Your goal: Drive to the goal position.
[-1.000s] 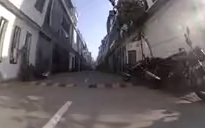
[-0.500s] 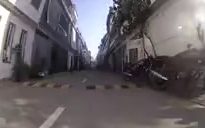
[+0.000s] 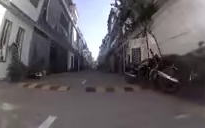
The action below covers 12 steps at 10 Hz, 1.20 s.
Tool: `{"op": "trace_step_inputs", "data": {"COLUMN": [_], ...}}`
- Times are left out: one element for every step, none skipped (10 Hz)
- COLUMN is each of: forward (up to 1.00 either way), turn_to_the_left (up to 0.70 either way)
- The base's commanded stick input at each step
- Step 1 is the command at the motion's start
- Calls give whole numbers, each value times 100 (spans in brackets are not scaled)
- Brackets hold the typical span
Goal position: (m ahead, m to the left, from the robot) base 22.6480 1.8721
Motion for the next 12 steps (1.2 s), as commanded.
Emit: {"op": "trace_step_inputs", "data": {"forward": [70,70,70,70,70,70,70,70,70,70,70,70], "turn_to_the_left": [0,0,0,0,0,0,0,0,0,0,0,0]}}
